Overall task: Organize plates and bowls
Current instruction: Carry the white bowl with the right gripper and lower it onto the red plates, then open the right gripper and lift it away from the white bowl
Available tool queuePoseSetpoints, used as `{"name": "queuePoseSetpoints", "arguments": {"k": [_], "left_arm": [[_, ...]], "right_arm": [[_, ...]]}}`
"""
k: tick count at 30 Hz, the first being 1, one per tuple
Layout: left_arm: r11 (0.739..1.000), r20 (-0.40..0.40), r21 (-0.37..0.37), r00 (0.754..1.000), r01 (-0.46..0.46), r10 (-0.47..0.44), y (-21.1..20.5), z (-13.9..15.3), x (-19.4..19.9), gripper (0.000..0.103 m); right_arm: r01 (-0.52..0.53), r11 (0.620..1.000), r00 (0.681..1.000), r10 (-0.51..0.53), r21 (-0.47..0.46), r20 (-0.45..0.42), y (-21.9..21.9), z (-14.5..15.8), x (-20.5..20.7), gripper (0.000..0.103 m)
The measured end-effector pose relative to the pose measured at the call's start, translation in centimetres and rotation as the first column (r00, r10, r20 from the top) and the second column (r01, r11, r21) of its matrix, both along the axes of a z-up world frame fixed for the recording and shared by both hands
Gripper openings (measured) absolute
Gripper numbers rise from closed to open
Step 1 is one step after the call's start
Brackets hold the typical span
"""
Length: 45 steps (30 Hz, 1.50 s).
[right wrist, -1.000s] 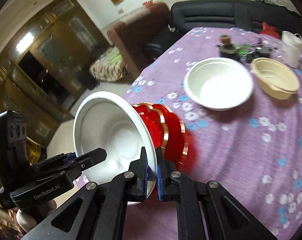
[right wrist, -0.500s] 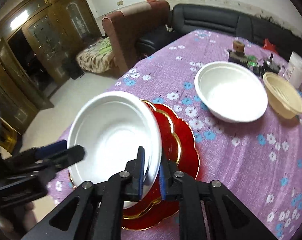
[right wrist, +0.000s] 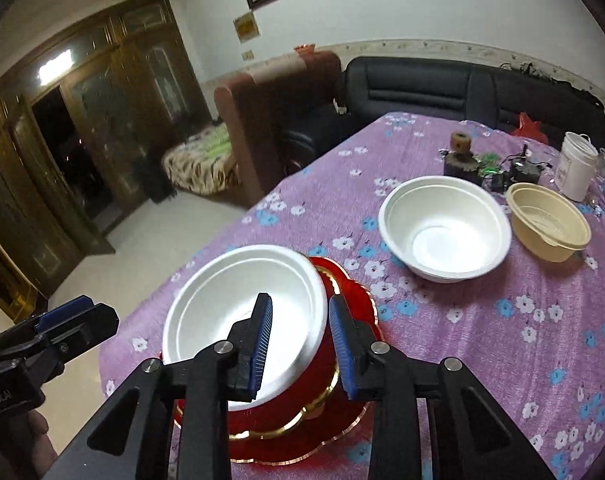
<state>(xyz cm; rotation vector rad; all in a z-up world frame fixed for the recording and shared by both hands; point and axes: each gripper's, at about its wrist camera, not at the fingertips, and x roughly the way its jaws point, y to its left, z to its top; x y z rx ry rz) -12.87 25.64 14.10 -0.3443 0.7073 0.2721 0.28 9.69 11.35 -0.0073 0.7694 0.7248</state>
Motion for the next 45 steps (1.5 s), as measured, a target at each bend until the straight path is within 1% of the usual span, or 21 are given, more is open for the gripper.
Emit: {"name": "queuePoseSetpoints", "arguments": {"k": [3,4,7,13,16,25,31,37,40,43,45], "left_arm": [[0.995,0.02,0.099,1.0,-0.02,0.018,-1.7,0.9,-0.4,0.082],[0.989,0.029,0.147,0.999,-0.031,0.027,-2.5,1.2,-0.6,0.083],[0.97,0.044,0.239,0.999,-0.04,0.03,-4.5,1.6,-0.6,0.084],[0.939,0.049,0.343,0.998,0.006,-0.024,-8.7,1.9,0.0,0.085],[0.928,0.04,0.371,0.998,0.036,-0.055,-10.5,2.0,0.4,0.086],[0.91,0.003,0.403,0.994,0.095,-0.105,-14.1,1.6,1.7,0.086],[0.898,-0.021,0.421,0.991,0.129,-0.132,-15.7,1.2,2.2,0.086],[0.893,-0.046,0.421,0.987,0.16,-0.155,-16.6,1.0,2.7,0.086],[0.897,-0.068,0.39,0.978,0.208,-0.197,-16.6,1.1,3.2,0.086],[0.907,-0.087,0.311,0.959,0.284,-0.27,-15.6,2.5,4.5,0.086],[0.915,-0.086,0.264,0.952,0.305,-0.293,-14.4,3.9,5.6,0.086]], "right_arm": [[0.014,1.0,1.0,-0.015,0.028,0.011,-1.6,0.5,-0.7,0.033],[0.022,0.999,1.0,-0.022,0.036,0.017,-2.4,0.7,-1.0,0.034],[0.041,0.998,0.999,-0.042,0.053,0.026,-4.4,0.9,-1.8,0.038],[0.075,0.996,0.997,-0.076,0.051,0.029,-7.9,0.6,-2.8,0.039],[0.099,0.994,0.995,-0.1,0.056,0.025,-9.8,0.5,-2.7,0.04],[0.158,0.985,0.987,-0.159,0.072,0.01,-13.9,0.1,-2.4,0.041],[0.176,0.981,0.984,-0.177,0.083,-0.003,-15.4,-0.3,-2.3,0.041],[0.191,0.977,0.982,-0.191,0.092,-0.012,-16.4,-0.5,-1.9,0.041],[0.198,0.976,0.98,-0.197,0.09,-0.019,-16.9,-0.6,-1.7,0.041],[0.215,0.973,0.977,-0.214,0.083,-0.022,-17.5,-0.5,-1.0,0.041],[0.23,0.969,0.973,-0.228,0.088,-0.027,-17.9,-0.4,-0.4,0.041]]}}
